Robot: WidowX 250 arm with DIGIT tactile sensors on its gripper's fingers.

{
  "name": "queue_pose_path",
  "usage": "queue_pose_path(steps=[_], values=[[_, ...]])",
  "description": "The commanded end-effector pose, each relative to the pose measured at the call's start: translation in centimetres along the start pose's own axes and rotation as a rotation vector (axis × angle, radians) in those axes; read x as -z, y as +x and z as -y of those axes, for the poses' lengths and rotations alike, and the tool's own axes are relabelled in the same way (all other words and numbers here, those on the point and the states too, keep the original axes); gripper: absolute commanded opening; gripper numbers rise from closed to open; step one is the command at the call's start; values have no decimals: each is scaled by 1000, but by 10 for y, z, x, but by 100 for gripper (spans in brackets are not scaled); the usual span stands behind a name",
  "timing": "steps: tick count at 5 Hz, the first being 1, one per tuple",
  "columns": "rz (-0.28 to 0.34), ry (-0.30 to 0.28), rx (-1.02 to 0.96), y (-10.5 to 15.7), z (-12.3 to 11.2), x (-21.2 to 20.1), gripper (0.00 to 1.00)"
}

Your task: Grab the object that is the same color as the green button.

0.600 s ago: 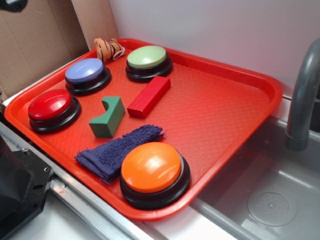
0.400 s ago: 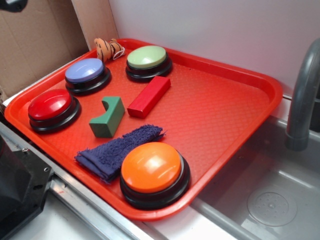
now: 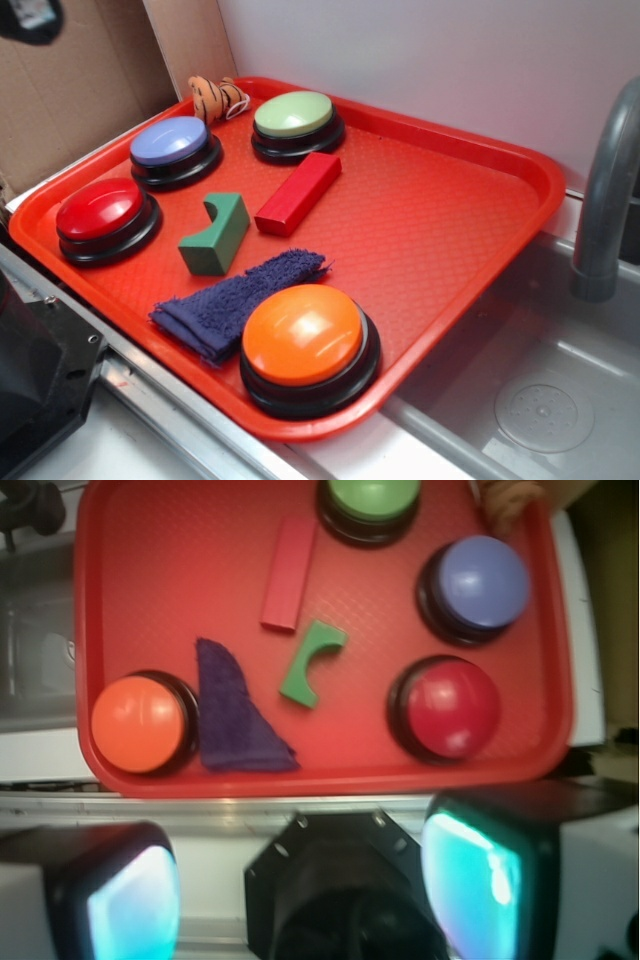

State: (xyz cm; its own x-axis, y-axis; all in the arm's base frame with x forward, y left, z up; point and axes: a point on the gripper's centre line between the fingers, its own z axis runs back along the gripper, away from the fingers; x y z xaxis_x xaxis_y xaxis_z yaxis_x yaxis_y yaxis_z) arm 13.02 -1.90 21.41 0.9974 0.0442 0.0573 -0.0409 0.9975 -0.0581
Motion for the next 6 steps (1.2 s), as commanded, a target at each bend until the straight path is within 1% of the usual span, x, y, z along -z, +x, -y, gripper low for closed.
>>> queue_pose_path(steps=[1, 2, 3, 4, 5, 6], values=[[37, 26, 2, 38, -3, 56, 100], [35, 73, -91, 48, 2, 95, 100], [95, 126, -263, 54, -1, 127, 100], [100, 140, -340, 56, -6, 157, 100], [89, 153, -377, 56, -10, 174, 100], [66, 119, -424, 61, -12, 194, 100]])
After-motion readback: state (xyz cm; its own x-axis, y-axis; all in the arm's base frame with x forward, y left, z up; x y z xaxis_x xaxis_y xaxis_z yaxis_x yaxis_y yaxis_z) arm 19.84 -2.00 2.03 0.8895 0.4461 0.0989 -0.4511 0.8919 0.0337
